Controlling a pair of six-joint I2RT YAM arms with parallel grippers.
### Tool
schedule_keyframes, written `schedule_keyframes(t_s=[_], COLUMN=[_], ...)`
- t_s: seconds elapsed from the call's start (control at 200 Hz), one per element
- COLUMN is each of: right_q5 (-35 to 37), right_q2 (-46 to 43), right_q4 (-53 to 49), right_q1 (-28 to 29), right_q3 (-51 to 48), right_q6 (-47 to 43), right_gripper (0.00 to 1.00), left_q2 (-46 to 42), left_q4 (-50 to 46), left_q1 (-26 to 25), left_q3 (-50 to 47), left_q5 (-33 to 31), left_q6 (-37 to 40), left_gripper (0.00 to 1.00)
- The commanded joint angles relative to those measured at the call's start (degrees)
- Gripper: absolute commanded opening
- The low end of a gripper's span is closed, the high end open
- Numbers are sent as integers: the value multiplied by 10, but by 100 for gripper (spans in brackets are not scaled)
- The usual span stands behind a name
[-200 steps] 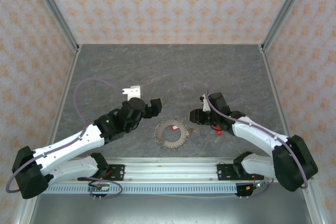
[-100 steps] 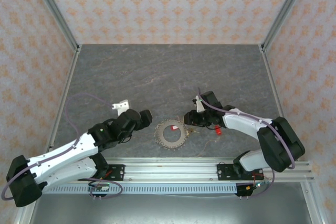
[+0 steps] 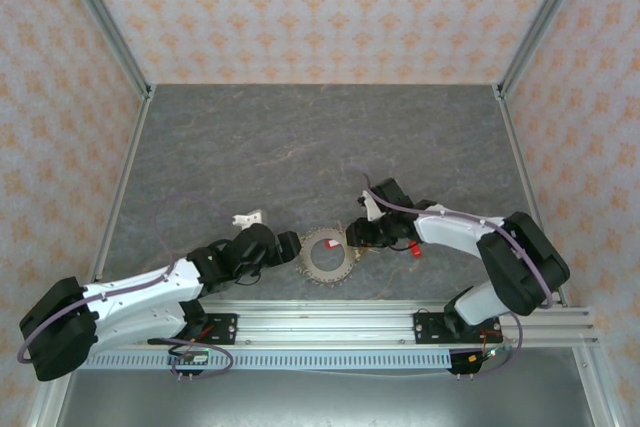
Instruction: Put the keys on the keyring
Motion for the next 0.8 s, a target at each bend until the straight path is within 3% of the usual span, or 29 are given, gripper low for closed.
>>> schedule_keyframes(t_s=[0.0, 0.495, 0.796], right_q5=[1, -63, -82], right_q2=[20, 36, 35], right_q4=[-1, 23, 43], right_q1=[3, 4, 4], right_q3=[24, 1, -18], right_q6=[-16, -16, -13], right_gripper=[39, 29, 29], left_q2=[11, 113, 197], left_q4=[47, 101, 101], left_q1=[-5, -9, -14], left_q3=[8, 27, 57], left_q5=[15, 73, 69], left_q6=[5, 24, 31], left_gripper=[83, 45, 36])
